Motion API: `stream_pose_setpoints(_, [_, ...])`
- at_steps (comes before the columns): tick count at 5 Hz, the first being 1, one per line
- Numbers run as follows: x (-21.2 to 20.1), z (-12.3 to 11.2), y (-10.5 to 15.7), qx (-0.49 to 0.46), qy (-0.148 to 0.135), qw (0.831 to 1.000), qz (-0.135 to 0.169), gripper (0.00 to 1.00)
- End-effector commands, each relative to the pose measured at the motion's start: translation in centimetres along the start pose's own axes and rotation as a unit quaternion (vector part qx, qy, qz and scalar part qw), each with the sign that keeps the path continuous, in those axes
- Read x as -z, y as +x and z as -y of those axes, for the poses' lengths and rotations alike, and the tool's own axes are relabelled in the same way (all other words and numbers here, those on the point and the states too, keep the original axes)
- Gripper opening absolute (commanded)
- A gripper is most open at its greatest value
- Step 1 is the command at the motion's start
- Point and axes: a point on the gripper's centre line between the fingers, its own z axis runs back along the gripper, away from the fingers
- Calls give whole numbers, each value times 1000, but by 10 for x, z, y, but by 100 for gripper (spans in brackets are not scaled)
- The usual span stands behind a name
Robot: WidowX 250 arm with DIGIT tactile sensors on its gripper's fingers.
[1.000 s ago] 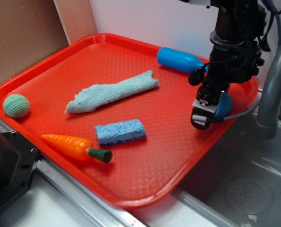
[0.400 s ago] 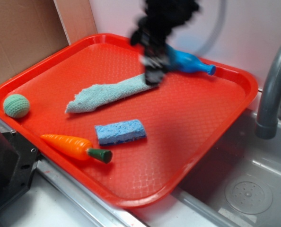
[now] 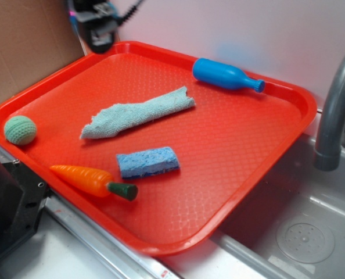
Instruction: Grab the blue ball.
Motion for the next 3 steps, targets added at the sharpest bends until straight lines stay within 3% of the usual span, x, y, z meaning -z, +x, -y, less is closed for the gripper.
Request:
stream_pose_setpoints(1, [-10, -35, -10, -161, -12, 987, 3, 0])
stream_pose_setpoints(2, [0, -62, -6, -182, -11, 983, 2, 0])
stream_pose_setpoints(3, [6, -61, 0, -165, -4, 986, 0, 0])
